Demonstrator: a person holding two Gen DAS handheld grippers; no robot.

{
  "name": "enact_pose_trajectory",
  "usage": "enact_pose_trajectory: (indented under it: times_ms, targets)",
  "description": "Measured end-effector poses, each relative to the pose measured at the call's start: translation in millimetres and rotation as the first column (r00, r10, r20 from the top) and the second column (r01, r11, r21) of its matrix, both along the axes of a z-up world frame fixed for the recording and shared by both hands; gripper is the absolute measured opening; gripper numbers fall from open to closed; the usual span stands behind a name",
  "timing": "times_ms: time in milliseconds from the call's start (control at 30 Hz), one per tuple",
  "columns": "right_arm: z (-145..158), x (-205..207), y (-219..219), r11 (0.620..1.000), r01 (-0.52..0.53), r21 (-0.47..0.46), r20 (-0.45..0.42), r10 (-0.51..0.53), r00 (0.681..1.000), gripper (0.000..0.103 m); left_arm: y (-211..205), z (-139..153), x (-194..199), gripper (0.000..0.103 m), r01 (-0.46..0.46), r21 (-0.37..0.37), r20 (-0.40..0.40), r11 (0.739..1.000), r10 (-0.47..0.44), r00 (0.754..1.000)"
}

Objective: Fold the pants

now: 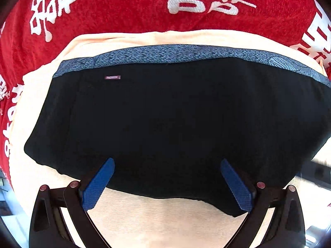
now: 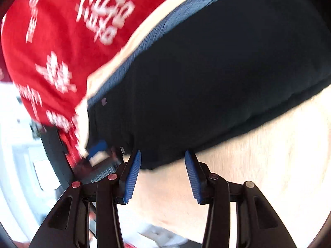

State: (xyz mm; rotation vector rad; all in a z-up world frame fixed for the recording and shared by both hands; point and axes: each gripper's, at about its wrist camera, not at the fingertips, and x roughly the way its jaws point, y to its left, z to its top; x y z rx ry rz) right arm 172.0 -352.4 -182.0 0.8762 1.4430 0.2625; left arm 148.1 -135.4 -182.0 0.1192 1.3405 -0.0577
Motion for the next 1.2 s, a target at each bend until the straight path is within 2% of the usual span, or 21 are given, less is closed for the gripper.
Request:
enact_pose_trajectory:
  times_ms: [33,67,200,300,367,433,467,533,567,633,700,733,767,833,933,967,1033,1100,1200]
  targets:
    - [-4.1,5.0,-2.9,0.999,0.030,0.016,-0.006,-0.030,1.000,0.010,-2.6,-2.9,-0.6,0.103,0.009,0.008,-0.011,1.000,-0.009,1.000]
    - [-7.9,7.1,-4.6,0.999,0.040,0.004,-0.023,-0.040,0.999,0.007,-3.5,-6.7,-2.0,0.103,0.019,0.024,-0.016,1.000,-0.019,1.000]
    - [-22.2,-10.8,-7.8,0.998,0.061,0.003,-0.066,-0.061,0.996,0.005,-12.3,-5.6,-14.7,0.103,0.062,0.079,0.028,0.995,-0.065,0.998]
    - [-23.0,-23.6,-8.6,0.998,0.063,0.008,-0.077,-0.062,0.995,0.005,-17.3,-2.3,-19.1,0.103,0.076,0.099,0.039,0.992,-0.080,0.996]
    - [-15.8,-22.4,-5.7,0.999,-0.006,-0.039,-0.083,0.003,0.997,0.008,-17.2,3.1,-17.6,0.103,0.066,0.090,0.026,0.994,-0.069,0.997]
    - [6.1,-18.5,-4.3,0.991,-0.082,-0.103,-0.018,0.081,0.997,0.009,-19.2,13.3,-17.1,0.103,0.055,0.052,0.040,0.997,-0.057,0.998]
    - [16.8,-13.0,-2.4,0.982,-0.114,-0.152,0.017,0.118,0.993,0.013,-17.6,17.1,-17.8,0.103,0.050,0.035,0.050,0.998,-0.052,0.997]
    - [38.7,2.2,-2.6,0.949,-0.149,-0.277,0.091,0.180,0.979,0.036,-24.6,21.4,-15.5,0.103,0.047,0.009,0.057,0.999,-0.047,0.997]
    - [42.4,10.0,-7.6,0.940,-0.146,-0.309,0.113,0.189,0.975,0.041,-28.9,20.9,-13.1,0.103,0.046,0.003,0.056,0.999,-0.046,0.997]
    - [44.5,26.9,-17.0,0.918,-0.142,-0.370,0.132,0.203,0.970,0.041,-37.2,16.7,-7.5,0.103,0.041,0.004,0.045,0.999,-0.041,0.998]
    - [32.1,41.7,-23.1,0.890,-0.171,-0.423,0.094,0.231,0.968,0.041,-45.0,7.4,-5.6,0.103,0.040,0.000,0.018,0.999,-0.040,0.999]
    - [20.4,42.4,-26.9,0.869,-0.204,-0.450,0.049,0.252,0.966,0.036,-48.0,0.5,-5.4,0.103,0.044,0.004,-0.001,0.999,-0.044,0.999]
    - [10.9,38.6,-26.4,0.857,-0.230,-0.461,0.007,0.263,0.965,0.035,-49.3,-2.2,-8.5,0.103,0.040,0.005,0.000,0.999,-0.040,0.999]
    - [12.1,28.0,-27.8,0.852,-0.223,-0.473,0.043,0.275,0.960,0.034,-47.4,1.4,-14.0,0.103,0.030,0.003,0.010,1.000,-0.030,0.999]
    - [12.8,15.3,-16.8,0.816,-0.278,-0.508,0.019,0.333,0.943,0.034,-47.9,3.5,-17.2,0.103,0.021,0.006,0.002,1.000,-0.021,1.000]
    - [12.0,10.2,-15.4,0.812,-0.287,-0.508,0.010,0.339,0.941,0.034,-48.2,5.8,-18.8,0.103,0.017,0.010,-0.003,1.000,-0.017,1.000]
    - [6.6,2.1,-17.4,0.838,-0.298,-0.457,-0.028,0.321,0.947,0.034,-50.5,10.4,-16.0,0.103,0.015,0.021,-0.014,1.000,-0.015,1.000]
    - [10.1,-8.3,-25.8,0.875,-0.255,-0.412,-0.016,0.273,0.962,0.034,-55.7,17.4,-17.9,0.103,0.021,0.023,-0.018,1.000,-0.021,1.000]
    - [18.5,-19.9,-34.9,0.888,-0.234,-0.396,-0.009,0.251,0.968,0.034,-65.1,23.0,-18.2,0.103,0.031,0.024,-0.029,0.999,-0.030,0.999]
